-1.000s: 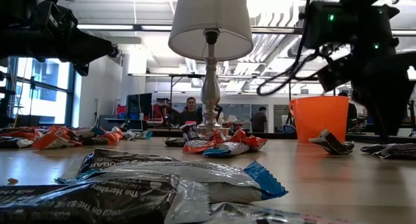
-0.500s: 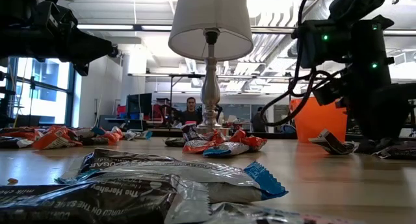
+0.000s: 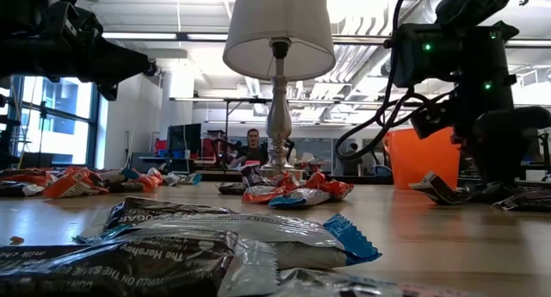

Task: Sort candy
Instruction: Put the brown chocolate bar into the violet bucket

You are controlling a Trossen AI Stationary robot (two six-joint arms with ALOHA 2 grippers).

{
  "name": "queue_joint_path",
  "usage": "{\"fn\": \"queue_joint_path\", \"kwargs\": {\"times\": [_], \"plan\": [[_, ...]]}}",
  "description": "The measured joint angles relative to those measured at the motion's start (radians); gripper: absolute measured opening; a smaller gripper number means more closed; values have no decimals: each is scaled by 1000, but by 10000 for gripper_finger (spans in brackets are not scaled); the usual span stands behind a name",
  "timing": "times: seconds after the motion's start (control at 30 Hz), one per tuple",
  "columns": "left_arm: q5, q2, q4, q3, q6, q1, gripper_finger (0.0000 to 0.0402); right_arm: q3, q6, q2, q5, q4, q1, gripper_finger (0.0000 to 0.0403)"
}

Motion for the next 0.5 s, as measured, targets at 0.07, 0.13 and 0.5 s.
{"fn": "queue_joint_path", "kwargs": {"times": [0.07,0.13,0.5], "plan": [[0,0,0,0,0,0,65,0,20,0,-13,-8,0,12],[0,0,0,0,0,0,65,0,49,0,-22,-13,0,21],[0,0,0,0,0,0,64,70,105,0,-43,-135,1,6]]}}
